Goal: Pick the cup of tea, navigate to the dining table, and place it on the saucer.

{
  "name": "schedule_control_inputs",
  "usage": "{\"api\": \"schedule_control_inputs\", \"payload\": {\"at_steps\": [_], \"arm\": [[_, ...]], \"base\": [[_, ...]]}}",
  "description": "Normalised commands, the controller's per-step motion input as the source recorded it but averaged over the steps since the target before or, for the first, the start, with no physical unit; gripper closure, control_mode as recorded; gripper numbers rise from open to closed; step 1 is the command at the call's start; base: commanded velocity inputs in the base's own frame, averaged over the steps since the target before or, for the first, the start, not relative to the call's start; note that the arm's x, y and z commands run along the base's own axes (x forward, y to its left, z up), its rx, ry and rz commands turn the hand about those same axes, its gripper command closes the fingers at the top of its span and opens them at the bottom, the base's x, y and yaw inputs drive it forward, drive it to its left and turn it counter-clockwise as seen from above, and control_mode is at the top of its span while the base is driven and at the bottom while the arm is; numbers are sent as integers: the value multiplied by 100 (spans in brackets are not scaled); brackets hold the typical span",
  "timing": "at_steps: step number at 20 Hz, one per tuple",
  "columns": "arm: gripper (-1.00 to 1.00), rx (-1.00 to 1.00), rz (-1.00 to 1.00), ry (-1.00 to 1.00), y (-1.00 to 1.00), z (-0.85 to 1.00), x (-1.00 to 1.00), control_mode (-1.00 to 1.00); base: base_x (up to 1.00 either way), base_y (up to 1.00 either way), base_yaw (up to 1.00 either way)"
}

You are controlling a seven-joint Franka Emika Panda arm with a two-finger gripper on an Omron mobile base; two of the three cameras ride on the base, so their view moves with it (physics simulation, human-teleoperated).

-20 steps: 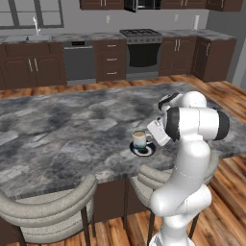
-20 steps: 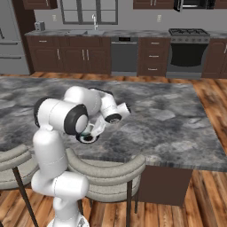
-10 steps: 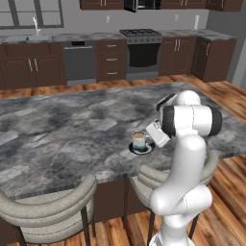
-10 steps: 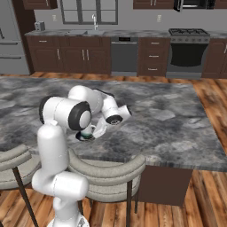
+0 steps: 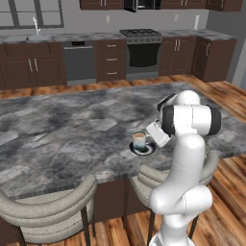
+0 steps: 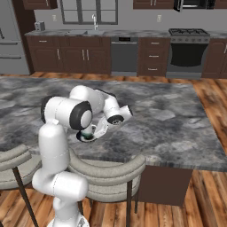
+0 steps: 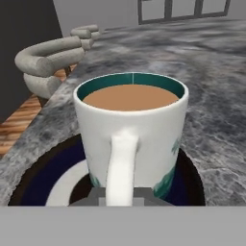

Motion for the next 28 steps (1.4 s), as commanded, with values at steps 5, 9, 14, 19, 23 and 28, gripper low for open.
{"api": "schedule_control_inputs", "payload": {"at_steps": [5,9,14,19,23,28], "arm": [[100,4,1,0,-14,0,-7,-100],[100,0,0,1,-8,-16,-1,-100],[100,0,0,6,0,-28,0,-100],[100,0,0,0,0,0,0,-100],[-100,0,0,0,0,0,0,-100],[-100,0,0,0,0,0,-3,-100]], "base": [[0,0,0],[0,0,0],[0,0,0],[0,0,0],[0,0,0],[0,0,0]]}}
